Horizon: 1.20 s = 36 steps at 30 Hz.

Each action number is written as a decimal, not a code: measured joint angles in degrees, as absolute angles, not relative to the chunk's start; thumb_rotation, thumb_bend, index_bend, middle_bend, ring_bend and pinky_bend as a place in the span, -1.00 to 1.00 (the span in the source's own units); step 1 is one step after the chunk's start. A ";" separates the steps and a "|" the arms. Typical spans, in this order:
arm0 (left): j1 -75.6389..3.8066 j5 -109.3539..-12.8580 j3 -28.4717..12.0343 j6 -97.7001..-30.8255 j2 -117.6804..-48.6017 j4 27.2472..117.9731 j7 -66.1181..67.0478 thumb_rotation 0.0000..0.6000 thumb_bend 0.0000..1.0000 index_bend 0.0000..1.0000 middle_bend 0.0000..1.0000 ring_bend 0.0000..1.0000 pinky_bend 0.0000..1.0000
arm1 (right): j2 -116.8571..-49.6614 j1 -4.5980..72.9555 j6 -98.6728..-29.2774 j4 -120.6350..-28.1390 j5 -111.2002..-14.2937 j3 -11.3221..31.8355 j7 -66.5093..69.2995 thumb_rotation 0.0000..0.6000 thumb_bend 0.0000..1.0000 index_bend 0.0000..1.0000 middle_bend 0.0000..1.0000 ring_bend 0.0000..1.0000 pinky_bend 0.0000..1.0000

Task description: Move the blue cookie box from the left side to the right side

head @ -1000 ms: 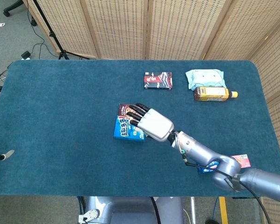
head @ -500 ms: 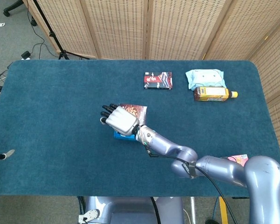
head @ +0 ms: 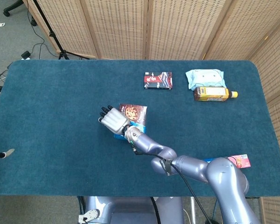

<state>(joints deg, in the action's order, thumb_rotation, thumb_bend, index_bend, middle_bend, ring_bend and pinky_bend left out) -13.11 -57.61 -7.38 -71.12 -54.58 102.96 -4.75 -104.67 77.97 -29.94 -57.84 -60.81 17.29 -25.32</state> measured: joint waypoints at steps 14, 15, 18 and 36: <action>-12.89 -58.00 -8.00 -70.11 -54.52 102.93 -4.68 1.00 -1.00 -1.00 -1.00 -1.00 -1.00 | -104.57 78.46 -30.29 -56.39 -63.75 12.98 -26.25 1.00 1.00 -0.20 -0.41 -0.65 -0.64; -12.86 -58.10 -8.02 -70.12 -54.52 102.99 -4.65 1.00 -1.00 -1.00 -1.00 -1.00 -1.00 | -104.29 78.38 -30.30 -56.55 -63.69 12.68 -26.72 1.00 1.00 -0.19 -0.40 -0.65 -0.63; -12.76 -58.64 -7.99 -70.11 -54.50 103.21 -4.58 1.00 -1.00 -1.00 -1.00 -1.00 -1.00 | -102.94 77.85 -30.13 -57.25 -62.54 11.54 -28.53 1.00 1.00 -0.18 -0.39 -0.63 -0.61; -12.27 -61.05 -7.84 -70.20 -54.42 104.49 -3.86 1.00 -1.00 -1.00 -1.00 -1.00 -1.00 | -85.60 70.71 -33.89 -73.67 -53.82 -0.18 -38.57 1.00 1.00 -0.12 -0.33 -0.61 -0.58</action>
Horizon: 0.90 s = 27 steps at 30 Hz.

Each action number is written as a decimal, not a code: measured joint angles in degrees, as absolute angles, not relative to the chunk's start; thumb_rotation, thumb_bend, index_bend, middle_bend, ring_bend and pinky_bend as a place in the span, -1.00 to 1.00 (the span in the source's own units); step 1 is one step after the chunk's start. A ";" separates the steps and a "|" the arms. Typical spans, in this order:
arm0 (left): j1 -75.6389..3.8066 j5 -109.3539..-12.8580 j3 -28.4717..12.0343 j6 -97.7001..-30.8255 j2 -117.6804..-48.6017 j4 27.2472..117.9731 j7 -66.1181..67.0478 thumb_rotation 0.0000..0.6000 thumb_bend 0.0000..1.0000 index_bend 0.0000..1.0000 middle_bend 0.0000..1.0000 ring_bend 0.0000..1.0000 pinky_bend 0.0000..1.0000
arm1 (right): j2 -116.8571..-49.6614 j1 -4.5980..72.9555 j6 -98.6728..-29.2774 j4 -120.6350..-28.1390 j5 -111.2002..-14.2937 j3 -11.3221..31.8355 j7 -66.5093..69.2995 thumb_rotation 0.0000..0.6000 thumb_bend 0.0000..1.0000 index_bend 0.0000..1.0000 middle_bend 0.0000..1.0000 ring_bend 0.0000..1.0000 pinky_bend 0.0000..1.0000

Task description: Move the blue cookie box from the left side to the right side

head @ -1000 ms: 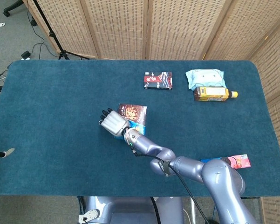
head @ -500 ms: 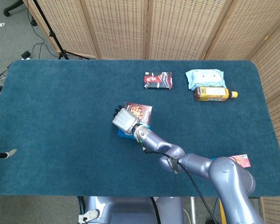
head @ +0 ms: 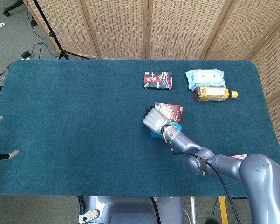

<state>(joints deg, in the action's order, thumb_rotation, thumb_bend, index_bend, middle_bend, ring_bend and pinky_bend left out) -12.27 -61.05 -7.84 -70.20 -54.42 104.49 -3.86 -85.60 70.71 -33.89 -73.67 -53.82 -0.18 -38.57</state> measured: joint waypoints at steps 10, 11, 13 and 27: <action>-12.10 -61.97 -7.76 -70.61 -54.56 105.31 -3.02 1.00 -1.00 -1.00 -1.00 -1.00 -1.00 | -79.61 65.25 -36.30 -76.15 -62.99 -5.24 -35.12 1.00 1.00 -0.12 -0.33 -0.61 -0.57; -12.10 -62.00 -7.76 -70.58 -54.57 105.35 -3.00 1.00 -1.00 -1.00 -1.00 -1.00 -1.00 | -79.36 64.82 -36.50 -75.92 -63.54 -5.39 -34.48 1.00 1.00 -0.12 -0.33 -0.61 -0.57; -12.10 -62.16 -7.72 -70.54 -54.56 105.48 -2.90 1.00 -1.00 -1.00 -1.00 -1.00 -1.00 | -78.79 63.89 -36.92 -75.04 -64.82 -5.59 -33.03 1.00 1.00 -0.12 -0.33 -0.61 -0.57; -11.65 -63.74 -7.92 -69.48 -52.81 105.53 -6.46 1.00 -1.00 -1.00 -1.00 -1.00 -1.00 | -74.85 58.68 -36.32 -69.94 -66.99 -6.03 -26.84 1.00 1.00 -0.06 -0.28 -0.60 -0.56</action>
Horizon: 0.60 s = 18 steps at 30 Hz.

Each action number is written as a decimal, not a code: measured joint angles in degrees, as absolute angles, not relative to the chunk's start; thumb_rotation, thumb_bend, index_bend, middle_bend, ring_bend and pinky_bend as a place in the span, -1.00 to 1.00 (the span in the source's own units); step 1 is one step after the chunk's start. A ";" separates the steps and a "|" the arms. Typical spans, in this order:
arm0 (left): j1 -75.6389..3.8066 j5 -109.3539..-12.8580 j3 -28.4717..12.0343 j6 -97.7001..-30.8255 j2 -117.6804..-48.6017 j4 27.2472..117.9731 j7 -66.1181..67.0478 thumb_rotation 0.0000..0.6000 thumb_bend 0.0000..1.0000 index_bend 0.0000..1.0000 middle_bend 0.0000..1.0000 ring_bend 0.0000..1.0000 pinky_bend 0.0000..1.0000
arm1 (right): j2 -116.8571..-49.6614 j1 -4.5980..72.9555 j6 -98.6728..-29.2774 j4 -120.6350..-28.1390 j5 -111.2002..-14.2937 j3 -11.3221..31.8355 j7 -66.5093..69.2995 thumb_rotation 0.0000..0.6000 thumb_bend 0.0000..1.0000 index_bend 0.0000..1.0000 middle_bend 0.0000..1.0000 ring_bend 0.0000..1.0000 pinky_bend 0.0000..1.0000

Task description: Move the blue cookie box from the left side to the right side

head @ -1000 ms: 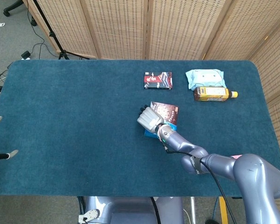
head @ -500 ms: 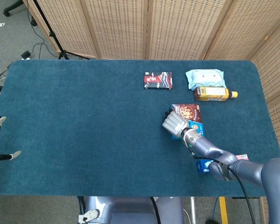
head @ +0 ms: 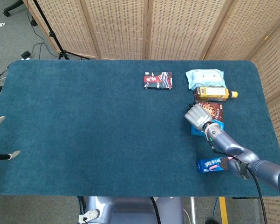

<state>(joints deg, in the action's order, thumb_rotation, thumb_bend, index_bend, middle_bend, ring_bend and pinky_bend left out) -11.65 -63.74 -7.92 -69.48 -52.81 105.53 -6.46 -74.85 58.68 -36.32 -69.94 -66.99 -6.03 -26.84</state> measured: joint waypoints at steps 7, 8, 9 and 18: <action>-10.90 -65.87 -7.49 -70.96 -52.62 106.24 -6.65 1.00 -1.00 -1.00 -1.00 -1.00 -1.00 | -71.80 56.11 -37.84 -72.05 -69.52 -6.80 -25.53 1.00 1.00 -0.05 -0.26 -0.59 -0.56; -10.81 -66.09 -7.44 -71.12 -52.59 106.32 -6.67 1.00 -1.00 -1.00 -1.00 -1.00 -1.00 | -71.40 55.72 -38.18 -72.30 -69.93 -6.82 -25.26 1.00 1.00 -0.05 -0.26 -0.59 -0.56; -10.70 -66.37 -7.39 -71.30 -52.57 106.41 -6.72 1.00 -1.00 -1.00 -1.00 -1.00 -1.00 | -71.04 55.37 -38.52 -72.54 -70.28 -6.81 -25.00 1.00 1.00 -0.05 -0.26 -0.59 -0.56; -9.75 -68.28 -6.84 -72.77 -52.35 106.95 -7.08 1.00 -1.00 -1.00 -1.00 -1.00 -1.00 | -68.09 52.53 -45.61 -76.35 -76.47 -5.22 -16.41 1.00 1.00 -0.13 -0.42 -0.61 -0.56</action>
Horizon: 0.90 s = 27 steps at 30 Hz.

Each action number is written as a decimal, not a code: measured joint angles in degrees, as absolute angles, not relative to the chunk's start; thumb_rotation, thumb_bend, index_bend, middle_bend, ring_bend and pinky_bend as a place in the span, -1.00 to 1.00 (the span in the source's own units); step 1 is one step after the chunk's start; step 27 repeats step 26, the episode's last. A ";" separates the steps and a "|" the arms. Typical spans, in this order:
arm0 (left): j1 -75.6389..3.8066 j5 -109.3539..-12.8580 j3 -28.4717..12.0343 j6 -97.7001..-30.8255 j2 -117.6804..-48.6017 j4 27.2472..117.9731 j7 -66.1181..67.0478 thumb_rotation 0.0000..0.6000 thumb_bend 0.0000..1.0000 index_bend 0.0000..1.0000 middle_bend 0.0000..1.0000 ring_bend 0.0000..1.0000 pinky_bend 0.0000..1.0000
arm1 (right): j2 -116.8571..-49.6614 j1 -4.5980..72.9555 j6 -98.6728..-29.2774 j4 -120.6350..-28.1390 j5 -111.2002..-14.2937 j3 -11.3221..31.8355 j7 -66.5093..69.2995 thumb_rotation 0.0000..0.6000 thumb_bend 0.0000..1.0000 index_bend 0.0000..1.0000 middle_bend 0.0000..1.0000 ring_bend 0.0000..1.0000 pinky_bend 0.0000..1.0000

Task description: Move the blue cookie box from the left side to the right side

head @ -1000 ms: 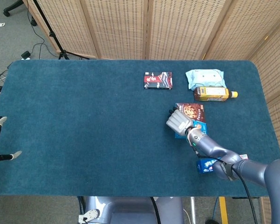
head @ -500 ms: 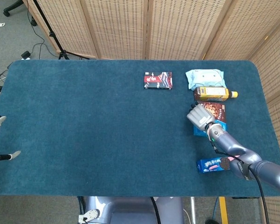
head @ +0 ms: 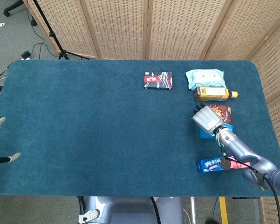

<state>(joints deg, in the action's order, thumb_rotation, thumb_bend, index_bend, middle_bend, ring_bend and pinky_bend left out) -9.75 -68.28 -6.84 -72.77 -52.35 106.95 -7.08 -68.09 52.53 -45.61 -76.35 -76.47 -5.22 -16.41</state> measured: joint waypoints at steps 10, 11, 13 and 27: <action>-8.87 -69.86 -6.58 -77.28 -55.02 106.08 -2.61 1.00 -1.00 -1.00 -1.00 -1.00 -1.00 | -64.35 41.41 -76.53 -79.07 -85.91 -0.87 0.56 1.00 -1.00 -0.80 -1.00 -1.00 -0.96; -8.68 -70.26 -6.54 -77.94 -55.36 105.91 -2.36 1.00 -1.00 -1.00 -1.00 -1.00 -1.00 | -64.15 39.61 -79.37 -79.45 -85.98 -0.40 1.23 1.00 -1.00 -0.80 -1.00 -1.00 -0.98; -8.16 -71.28 -6.41 -79.58 -56.12 105.48 -1.78 1.00 -1.00 -1.00 -1.00 -1.00 -1.00 | -63.95 35.02 -85.32 -80.15 -85.78 0.56 2.59 1.00 -1.00 -0.81 -1.00 -1.00 -1.00; -5.96 -79.65 -4.99 -86.49 -61.06 97.36 -1.21 1.00 -1.00 -1.00 -1.00 -1.00 -1.00 | -69.68 15.98 -99.21 -77.27 -82.12 1.08 11.59 1.00 -1.00 -0.88 -1.00 -1.00 -1.00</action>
